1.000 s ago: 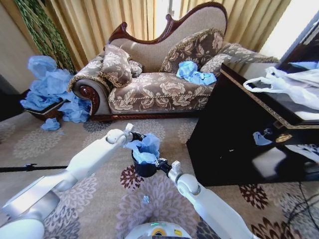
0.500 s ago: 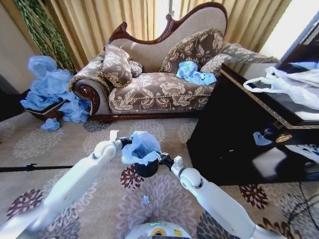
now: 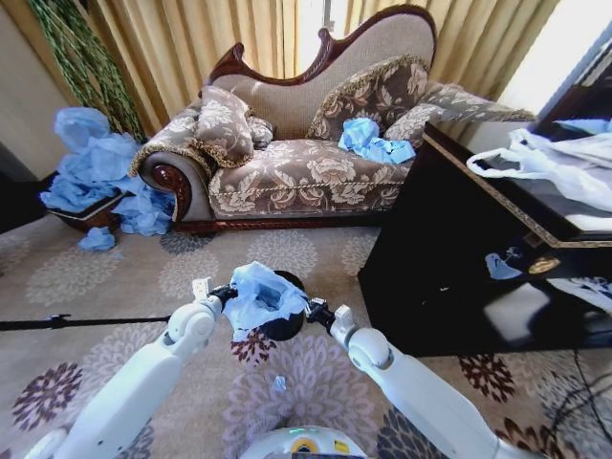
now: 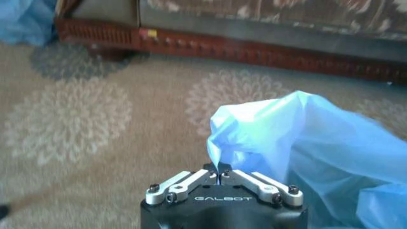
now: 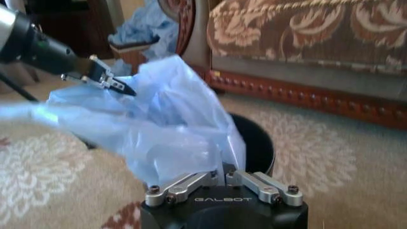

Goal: Place a garbage bag over the trash bin.

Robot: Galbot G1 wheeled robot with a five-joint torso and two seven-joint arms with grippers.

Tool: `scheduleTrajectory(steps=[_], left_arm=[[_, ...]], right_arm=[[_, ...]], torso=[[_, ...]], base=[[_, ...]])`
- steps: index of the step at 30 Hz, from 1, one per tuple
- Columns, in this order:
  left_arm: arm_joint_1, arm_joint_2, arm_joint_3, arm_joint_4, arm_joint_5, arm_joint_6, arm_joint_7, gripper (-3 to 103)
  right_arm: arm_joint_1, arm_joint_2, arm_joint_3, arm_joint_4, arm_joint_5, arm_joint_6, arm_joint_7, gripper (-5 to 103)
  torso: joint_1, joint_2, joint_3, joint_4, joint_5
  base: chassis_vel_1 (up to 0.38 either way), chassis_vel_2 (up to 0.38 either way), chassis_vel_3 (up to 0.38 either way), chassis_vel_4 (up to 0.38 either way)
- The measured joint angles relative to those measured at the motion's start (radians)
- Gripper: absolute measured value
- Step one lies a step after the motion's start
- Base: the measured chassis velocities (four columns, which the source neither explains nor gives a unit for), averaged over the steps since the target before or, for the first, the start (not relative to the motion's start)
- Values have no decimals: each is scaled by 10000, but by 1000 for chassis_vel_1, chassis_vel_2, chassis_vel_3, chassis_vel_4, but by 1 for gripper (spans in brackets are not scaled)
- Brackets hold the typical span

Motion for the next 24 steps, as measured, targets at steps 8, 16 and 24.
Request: scheduleTrajectory(steps=[8,16,24], left_arm=[[130,-864,274,1117,869,-971,732,0],[75,-1348,326,2443,1822,-1991,1644,0],[-333,-1968,504,3925,2726,-3294,2571,0]], right_arm=[[-460,165,144,-718,-763,450,-36,0],[-353,610,248,-1733,-1289,1139,-118,0],[-144,1174,395,-2864,-1642,2128,-168,0]], torso=[[0,0,0,-1,2],[0,0,0,1,0],[1,0,0,-1,2]], base=[[0,0,0,0],[0,0,0,0],[0,0,0,0]])
